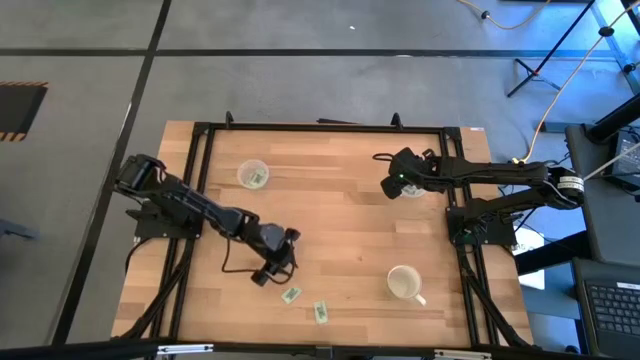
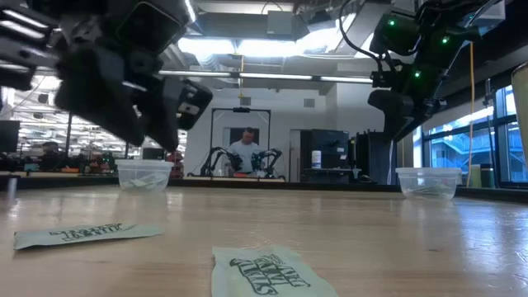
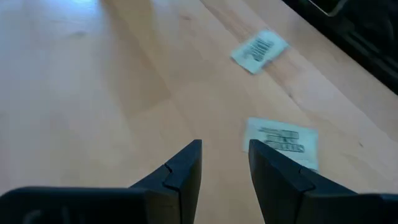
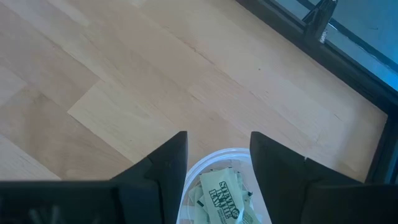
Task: Pick and place Stevia / Truvia into bins
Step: Put the stevia packet into the left transparent container
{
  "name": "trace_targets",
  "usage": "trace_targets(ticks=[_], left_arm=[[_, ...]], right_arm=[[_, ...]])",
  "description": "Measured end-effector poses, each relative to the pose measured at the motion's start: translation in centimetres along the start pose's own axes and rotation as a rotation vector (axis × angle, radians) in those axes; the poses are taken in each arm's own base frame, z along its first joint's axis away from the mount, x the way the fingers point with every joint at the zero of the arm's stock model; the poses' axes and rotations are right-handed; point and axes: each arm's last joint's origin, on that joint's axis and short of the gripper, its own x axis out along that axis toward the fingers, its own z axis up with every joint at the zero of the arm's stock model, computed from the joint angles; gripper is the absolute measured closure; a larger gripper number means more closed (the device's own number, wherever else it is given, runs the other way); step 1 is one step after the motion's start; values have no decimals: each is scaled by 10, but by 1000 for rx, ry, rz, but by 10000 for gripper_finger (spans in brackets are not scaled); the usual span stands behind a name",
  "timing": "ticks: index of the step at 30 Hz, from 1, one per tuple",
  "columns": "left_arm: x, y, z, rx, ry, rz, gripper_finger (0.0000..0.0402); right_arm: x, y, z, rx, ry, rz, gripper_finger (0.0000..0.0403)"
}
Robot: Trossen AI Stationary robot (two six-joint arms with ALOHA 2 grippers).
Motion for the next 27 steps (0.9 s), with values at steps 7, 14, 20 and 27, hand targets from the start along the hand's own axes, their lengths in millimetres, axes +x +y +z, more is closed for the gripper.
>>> trace_targets(ticks=[7, 14, 20, 27], left_arm=[[23, -14, -1, 8, -59, -40, 275], [40, -20, -11, 2, -34, -62, 279], [48, -20, -15, -42, -8, -82, 308], [57, -19, -21, -49, 17, -73, 327]], right_arm=[[0, 0, 0, 0, 0, 0, 225], [0, 0, 0, 0, 0, 0, 225], [0, 0, 0, 0, 0, 0, 225], [0, 0, 0, 1, 0, 0, 225]])
